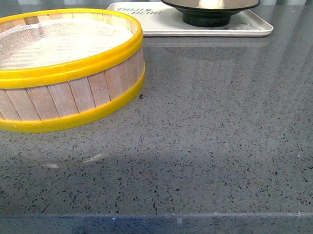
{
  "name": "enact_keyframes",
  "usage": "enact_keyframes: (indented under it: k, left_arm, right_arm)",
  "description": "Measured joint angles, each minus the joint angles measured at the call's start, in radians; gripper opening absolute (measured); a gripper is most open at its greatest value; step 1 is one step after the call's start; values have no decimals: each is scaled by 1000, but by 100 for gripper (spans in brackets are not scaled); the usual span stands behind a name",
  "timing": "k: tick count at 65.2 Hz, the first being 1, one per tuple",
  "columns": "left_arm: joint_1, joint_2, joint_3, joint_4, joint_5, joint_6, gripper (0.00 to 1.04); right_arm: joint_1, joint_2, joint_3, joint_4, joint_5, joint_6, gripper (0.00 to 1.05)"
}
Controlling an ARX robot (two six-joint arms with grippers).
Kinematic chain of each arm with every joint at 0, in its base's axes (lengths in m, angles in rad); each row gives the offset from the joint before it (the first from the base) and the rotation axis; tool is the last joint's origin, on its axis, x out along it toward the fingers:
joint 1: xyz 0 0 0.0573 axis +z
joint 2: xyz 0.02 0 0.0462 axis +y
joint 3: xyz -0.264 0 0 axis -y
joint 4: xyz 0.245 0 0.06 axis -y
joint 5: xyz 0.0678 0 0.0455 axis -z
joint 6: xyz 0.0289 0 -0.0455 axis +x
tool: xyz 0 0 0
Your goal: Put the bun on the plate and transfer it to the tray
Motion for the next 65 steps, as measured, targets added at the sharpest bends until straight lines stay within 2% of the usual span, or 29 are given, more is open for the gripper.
enact_keyframes:
  k: [13, 16, 19, 24, 56, 65]
  left_arm:
    - [0, 0, 0, 0, 1, 0, 98]
    - [0, 0, 0, 0, 1, 0, 98]
    - [0, 0, 0, 0, 1, 0, 98]
    - [0, 0, 0, 0, 1, 0, 98]
    - [0, 0, 0, 0, 1, 0, 98]
    - [0, 0, 0, 0, 0, 0, 98]
  right_arm:
    - [55, -66, -69, 1, 57, 0, 9]
    - [94, -86, -82, 0, 116, -2, 1]
    - [145, -102, -94, -1, 164, 0, 2]
    - [179, -123, -113, -4, 170, 0, 2]
    - [184, -233, -177, -50, 179, 0, 2]
    - [184, -378, -196, -191, 179, 0, 2]
